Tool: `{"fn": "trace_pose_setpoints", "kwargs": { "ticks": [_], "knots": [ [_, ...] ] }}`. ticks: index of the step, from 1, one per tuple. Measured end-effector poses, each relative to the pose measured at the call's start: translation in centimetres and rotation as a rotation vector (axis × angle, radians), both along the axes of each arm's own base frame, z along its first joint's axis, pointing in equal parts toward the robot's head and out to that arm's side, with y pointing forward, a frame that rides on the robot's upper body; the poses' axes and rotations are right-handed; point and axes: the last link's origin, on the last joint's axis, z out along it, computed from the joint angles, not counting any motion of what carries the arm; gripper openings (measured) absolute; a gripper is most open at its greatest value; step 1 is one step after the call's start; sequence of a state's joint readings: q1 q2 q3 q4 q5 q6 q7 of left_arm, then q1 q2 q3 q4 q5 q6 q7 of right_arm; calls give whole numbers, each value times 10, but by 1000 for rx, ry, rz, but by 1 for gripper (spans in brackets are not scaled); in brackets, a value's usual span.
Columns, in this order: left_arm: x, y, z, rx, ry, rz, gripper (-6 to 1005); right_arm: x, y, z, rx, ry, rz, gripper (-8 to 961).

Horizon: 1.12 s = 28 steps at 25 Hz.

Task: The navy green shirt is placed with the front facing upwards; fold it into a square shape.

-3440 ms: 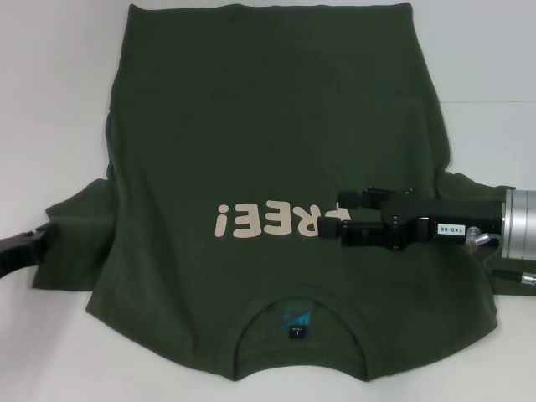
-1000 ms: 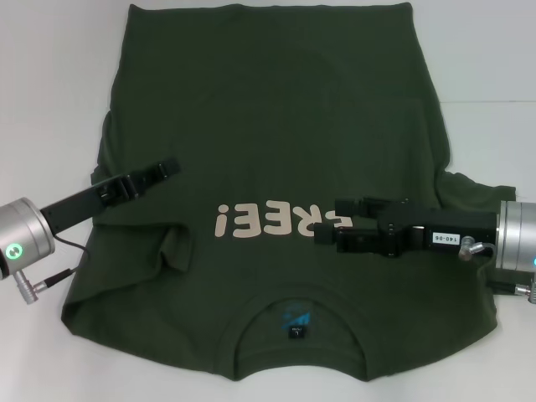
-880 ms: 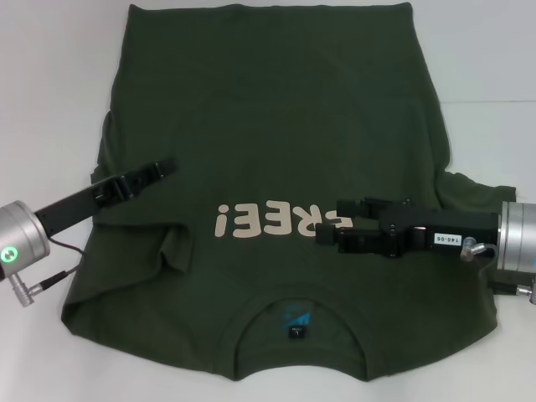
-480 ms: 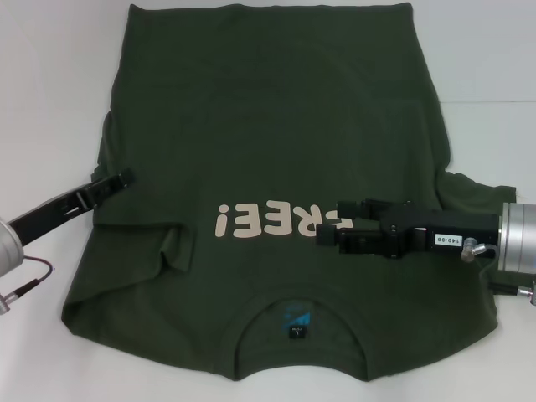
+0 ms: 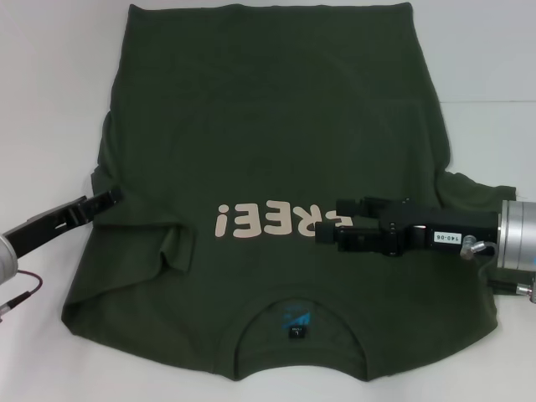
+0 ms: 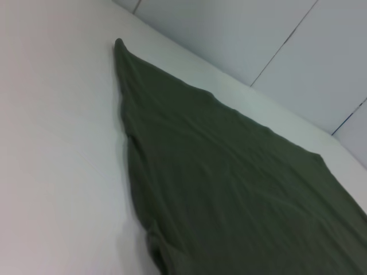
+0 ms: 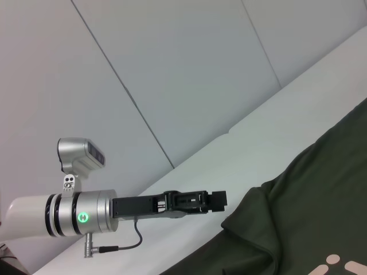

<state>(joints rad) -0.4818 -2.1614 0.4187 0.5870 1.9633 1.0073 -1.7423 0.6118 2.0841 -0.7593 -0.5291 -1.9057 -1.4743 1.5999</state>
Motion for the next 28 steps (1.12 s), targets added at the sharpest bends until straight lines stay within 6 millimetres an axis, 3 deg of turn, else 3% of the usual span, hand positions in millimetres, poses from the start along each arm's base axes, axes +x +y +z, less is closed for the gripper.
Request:
{"fn": "trace_pose_setpoints", "kwargs": {
  "ticks": [16,28],
  "knots": [
    [-1,3,-12,-40,65,10,755,2,-1,2,0,1,-1,924],
    [-5,0,-10,-34,71,25,754,2,-1,1,-2,2,-3,923]
  ]
}}
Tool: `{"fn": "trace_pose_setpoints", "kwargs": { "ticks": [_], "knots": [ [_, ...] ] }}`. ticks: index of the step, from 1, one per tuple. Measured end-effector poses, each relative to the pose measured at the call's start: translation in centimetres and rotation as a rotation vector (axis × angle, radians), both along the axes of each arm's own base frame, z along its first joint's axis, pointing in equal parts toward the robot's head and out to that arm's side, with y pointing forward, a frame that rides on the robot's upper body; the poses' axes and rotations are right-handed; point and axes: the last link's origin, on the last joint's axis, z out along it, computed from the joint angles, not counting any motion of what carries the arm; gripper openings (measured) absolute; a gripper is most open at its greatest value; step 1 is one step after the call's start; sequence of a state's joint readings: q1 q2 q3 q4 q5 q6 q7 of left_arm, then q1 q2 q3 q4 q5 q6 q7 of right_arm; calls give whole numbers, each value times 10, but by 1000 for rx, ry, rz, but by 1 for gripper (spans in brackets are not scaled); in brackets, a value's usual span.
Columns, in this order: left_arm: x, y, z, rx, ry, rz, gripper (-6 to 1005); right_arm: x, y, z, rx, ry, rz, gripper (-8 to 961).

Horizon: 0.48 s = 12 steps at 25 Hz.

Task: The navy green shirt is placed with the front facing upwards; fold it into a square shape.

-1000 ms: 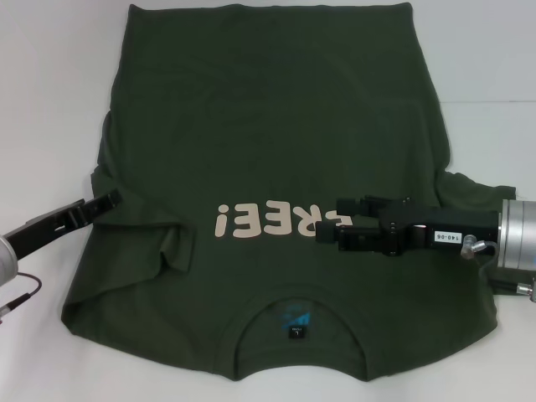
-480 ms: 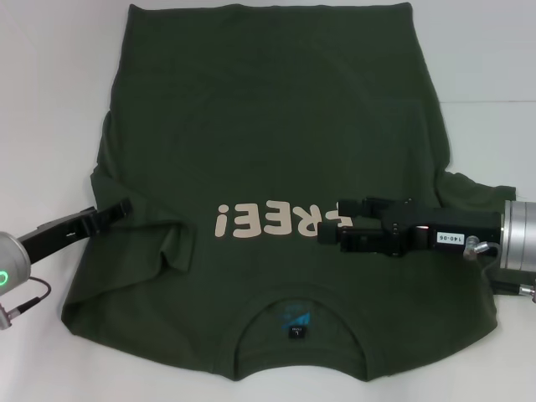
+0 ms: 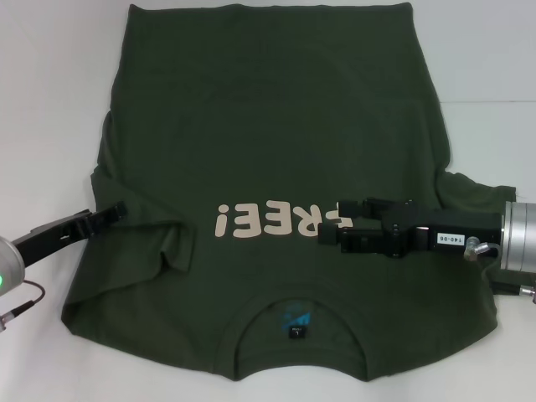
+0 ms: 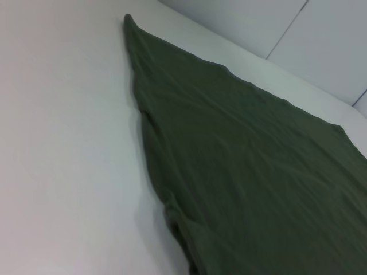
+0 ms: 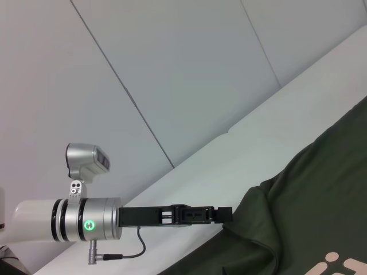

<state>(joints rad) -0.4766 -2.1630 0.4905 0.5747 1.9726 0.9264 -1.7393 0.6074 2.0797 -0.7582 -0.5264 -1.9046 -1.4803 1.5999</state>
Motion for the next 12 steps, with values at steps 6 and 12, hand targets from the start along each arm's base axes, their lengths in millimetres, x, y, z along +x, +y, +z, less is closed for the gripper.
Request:
{"fn": "trace_pose_setpoints", "kwargs": {
  "ticks": [6,12],
  "knots": [
    [-1,0,0,1,7,6,754,0,0,0,0,-1,0,923],
    [2,1,-3,-10,4,-4,755,0,0,0,0,-1,-1,923]
  ]
}}
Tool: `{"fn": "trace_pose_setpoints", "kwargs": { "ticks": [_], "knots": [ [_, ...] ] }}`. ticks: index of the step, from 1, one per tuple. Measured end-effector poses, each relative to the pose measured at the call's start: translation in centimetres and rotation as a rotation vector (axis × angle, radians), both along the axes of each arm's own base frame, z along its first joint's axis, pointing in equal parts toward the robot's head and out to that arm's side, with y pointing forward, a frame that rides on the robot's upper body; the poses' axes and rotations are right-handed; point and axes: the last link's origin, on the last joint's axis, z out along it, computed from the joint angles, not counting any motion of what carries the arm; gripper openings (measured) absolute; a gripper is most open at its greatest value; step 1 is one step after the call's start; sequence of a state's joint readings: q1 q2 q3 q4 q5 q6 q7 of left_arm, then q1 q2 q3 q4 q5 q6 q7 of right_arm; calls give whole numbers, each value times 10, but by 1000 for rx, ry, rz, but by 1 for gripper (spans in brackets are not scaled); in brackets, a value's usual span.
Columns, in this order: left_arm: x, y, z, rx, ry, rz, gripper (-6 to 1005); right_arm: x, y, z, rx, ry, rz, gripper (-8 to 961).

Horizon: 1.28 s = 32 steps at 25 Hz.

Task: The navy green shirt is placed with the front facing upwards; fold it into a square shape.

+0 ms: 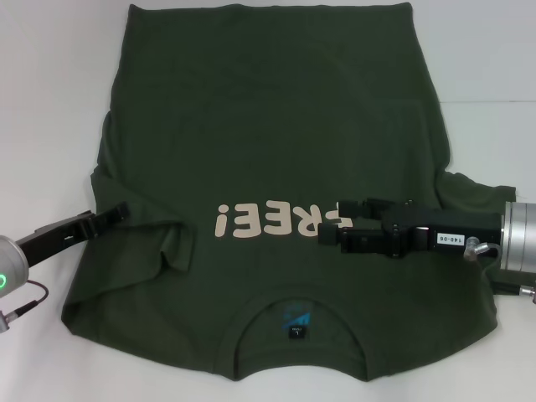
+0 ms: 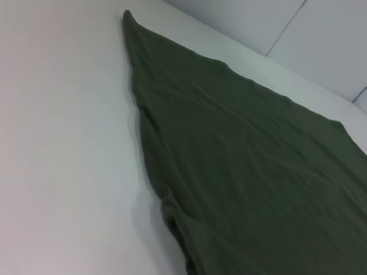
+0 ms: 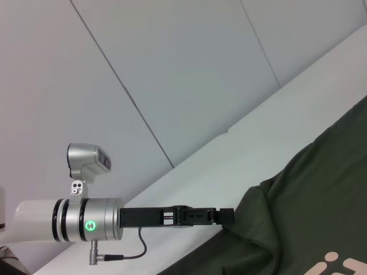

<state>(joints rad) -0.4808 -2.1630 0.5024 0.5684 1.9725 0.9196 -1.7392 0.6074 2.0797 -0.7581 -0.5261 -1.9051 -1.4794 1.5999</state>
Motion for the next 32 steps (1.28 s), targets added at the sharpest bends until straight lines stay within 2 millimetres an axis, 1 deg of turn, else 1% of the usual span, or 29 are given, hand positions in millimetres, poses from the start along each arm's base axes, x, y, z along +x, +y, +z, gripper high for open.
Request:
{"fn": "trace_pose_setpoints", "kwargs": {
  "ticks": [4,15,26,32],
  "knots": [
    [2,0,-2,-9,3,-6,754,0,0,0,0,1,0,923],
    [2,2,-1,-16,22,-9,709,0,0,0,0,2,0,923],
    [1,7,2,-3,49,3,500,-1,1,1,4,6,1,923],
    [2,9,3,-2,53,-1,253,-1,0,2,6,8,0,923]
  ]
}}
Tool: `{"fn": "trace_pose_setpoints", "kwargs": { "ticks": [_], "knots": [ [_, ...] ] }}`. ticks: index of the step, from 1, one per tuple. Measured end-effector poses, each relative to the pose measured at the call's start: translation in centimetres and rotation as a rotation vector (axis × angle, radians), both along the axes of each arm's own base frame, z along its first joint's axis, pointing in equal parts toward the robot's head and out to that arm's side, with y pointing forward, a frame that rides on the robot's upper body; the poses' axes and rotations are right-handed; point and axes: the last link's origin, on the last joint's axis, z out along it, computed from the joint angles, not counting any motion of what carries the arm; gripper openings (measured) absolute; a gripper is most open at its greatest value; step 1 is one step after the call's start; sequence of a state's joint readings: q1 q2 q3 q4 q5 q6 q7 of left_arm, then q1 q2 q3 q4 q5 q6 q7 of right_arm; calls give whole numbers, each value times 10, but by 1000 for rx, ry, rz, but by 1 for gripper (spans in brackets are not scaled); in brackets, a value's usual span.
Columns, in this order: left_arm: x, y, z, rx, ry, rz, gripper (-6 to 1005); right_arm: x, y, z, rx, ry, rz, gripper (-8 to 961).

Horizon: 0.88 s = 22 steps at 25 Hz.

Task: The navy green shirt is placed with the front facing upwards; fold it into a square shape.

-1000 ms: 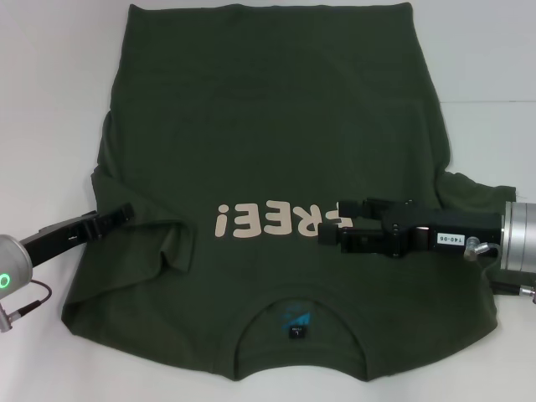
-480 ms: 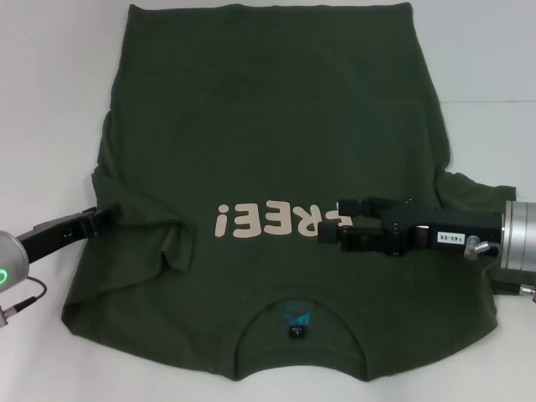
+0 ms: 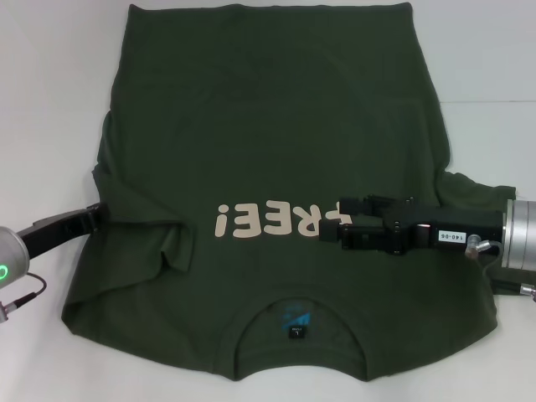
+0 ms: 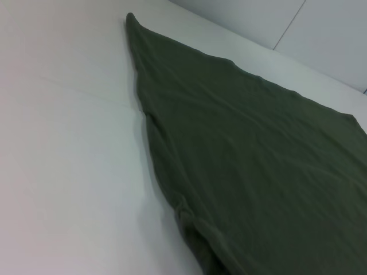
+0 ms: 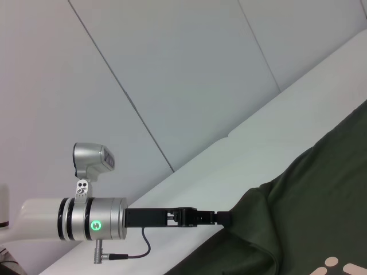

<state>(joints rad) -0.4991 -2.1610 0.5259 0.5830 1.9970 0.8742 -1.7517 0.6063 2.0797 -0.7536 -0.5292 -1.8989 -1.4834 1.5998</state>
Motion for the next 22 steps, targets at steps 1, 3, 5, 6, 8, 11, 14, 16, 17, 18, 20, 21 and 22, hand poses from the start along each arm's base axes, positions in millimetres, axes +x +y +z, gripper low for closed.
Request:
{"fn": "trace_pose_setpoints", "kwargs": {
  "ticks": [1,3,5,6,8,11,14,16,17,18,20,21,22],
  "knots": [
    [0,0,0,0,0,-1,208,0,0,0,0,0,0,923],
    [1,1,1,0,1,-2,119,0,0,0,1,0,0,923],
    [1,2,1,0,2,-5,59,0,0,0,2,0,0,923],
    [1,2,1,0,2,-5,43,0,0,0,2,0,0,923],
    [2,2,1,0,2,-6,27,0,0,1,2,-1,-1,923],
    [2,3,1,0,0,-10,29,1,0,1,3,-2,-2,923],
    [5,4,2,-3,-6,-15,30,1,0,1,4,-3,-2,922],
    [5,4,1,-6,-4,-17,31,2,0,1,4,-3,-2,922],
    [6,5,1,-7,-3,-18,32,1,0,1,4,-3,-2,922],
    [6,5,1,-7,-2,-18,32,1,0,1,4,-3,-2,922],
    [6,5,1,-6,-1,-19,33,1,0,2,5,-3,-1,922],
    [6,5,1,-6,-1,-19,33,1,0,2,6,-3,-1,922],
    [6,5,1,-6,-1,-20,34,1,0,2,7,-3,0,922]
  ]
}}
